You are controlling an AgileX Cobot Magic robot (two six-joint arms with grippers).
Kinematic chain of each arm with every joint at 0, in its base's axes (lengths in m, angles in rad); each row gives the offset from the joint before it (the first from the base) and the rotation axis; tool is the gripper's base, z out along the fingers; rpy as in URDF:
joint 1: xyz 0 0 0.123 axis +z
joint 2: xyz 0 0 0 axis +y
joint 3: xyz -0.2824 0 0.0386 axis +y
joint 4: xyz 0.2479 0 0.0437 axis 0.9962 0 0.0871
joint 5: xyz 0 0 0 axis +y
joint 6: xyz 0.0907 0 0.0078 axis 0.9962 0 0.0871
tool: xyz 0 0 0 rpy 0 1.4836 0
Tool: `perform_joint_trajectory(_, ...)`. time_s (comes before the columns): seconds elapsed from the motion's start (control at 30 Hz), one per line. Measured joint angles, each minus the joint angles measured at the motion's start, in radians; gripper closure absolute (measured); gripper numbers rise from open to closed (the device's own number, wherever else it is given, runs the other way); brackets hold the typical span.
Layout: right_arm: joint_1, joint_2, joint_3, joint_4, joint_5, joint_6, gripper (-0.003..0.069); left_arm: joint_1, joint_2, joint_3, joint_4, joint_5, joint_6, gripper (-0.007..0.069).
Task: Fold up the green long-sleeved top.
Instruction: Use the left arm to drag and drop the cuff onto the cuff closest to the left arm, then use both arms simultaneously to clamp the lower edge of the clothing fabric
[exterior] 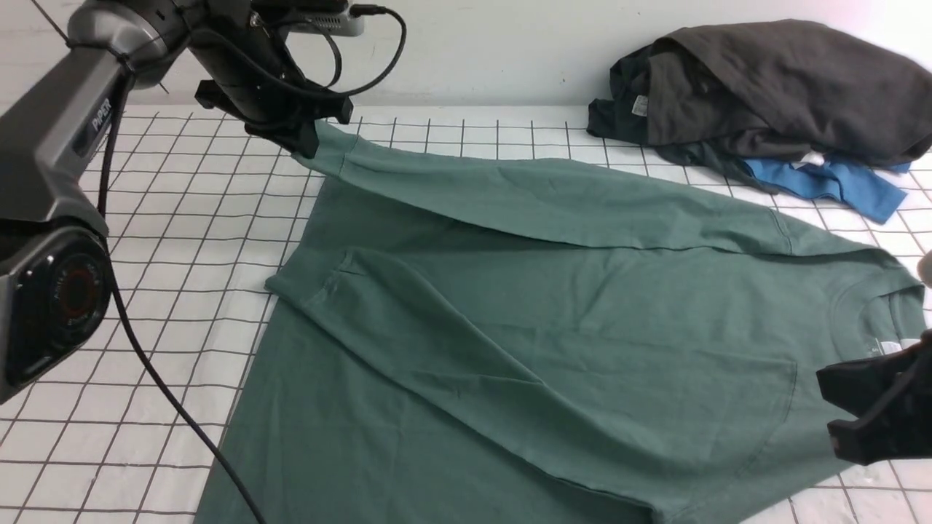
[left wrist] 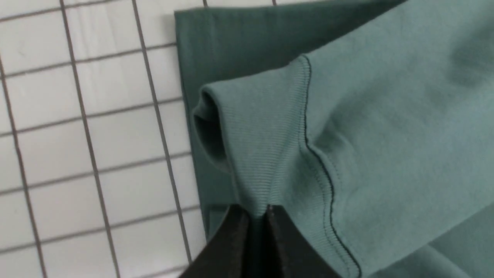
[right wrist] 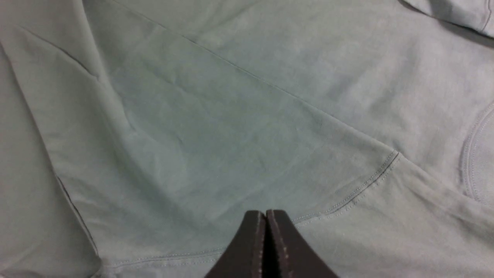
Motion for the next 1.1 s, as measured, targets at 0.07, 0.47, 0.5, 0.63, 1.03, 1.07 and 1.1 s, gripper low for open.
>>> perform_joint_trajectory(0.07,0.0,0.0,0.0,0.0,0.012,-0.006,0.0669,-0.007,-0.053,0.083,0.004,0.0,-0.006,0.0602)
perform_joint_trajectory(0.47,0.0,0.001,0.0,0.061,-0.025,-0.025,0.0669,-0.016,-0.375,0.793,0.037,-0.061,-0.003,0.0599)
perform_joint_trajectory(0.5,0.0,0.001,0.0,0.073,-0.027,-0.031,0.0669,-0.02,-0.37,0.8,0.043,-0.075,0.003,0.0589)
perform_joint_trajectory(0.63,0.0,0.001,0.0,0.078,-0.026,-0.042,0.0669,-0.049,-0.366,0.805,0.044,-0.082,0.047,0.0494)
perform_joint_trajectory(1.03,0.0,0.001,0.0,0.123,0.014,-0.131,0.0669,-0.207,-0.594,1.121,0.044,-0.04,0.159,0.02)
perform_joint_trajectory(1.07,0.0,0.001,0.0,0.135,0.022,-0.158,0.0669,-0.23,-0.623,1.194,0.045,-0.061,0.212,0.02)
perform_joint_trajectory(1.1,0.0,0.001,0.0,0.146,0.028,-0.178,0.0669,-0.251,-0.65,1.265,0.052,-0.091,0.267,0.0199)
